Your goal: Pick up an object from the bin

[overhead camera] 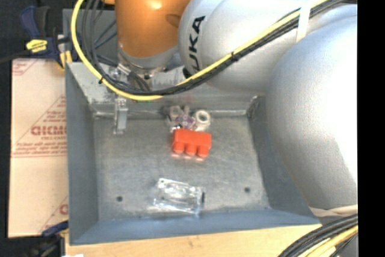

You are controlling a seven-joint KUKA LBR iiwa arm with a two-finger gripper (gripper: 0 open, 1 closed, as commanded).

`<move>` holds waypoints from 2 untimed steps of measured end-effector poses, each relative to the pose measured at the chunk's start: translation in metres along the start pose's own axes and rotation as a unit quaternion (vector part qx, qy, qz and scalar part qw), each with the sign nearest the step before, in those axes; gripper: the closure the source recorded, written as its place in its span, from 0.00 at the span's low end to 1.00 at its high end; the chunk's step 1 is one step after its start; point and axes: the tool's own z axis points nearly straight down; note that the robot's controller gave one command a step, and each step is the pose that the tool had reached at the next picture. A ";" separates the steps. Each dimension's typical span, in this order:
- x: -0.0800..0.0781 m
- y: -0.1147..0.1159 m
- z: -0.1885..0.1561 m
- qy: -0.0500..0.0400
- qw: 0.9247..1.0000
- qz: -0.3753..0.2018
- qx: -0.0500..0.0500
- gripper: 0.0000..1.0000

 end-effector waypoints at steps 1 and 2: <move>-0.003 -0.004 0.041 -0.002 0.986 0.168 0.000 0.00; -0.004 -0.003 0.039 -0.003 0.986 0.169 -0.001 1.00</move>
Offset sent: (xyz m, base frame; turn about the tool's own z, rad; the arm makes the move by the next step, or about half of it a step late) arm 0.0023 -0.0023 -0.0405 0.3388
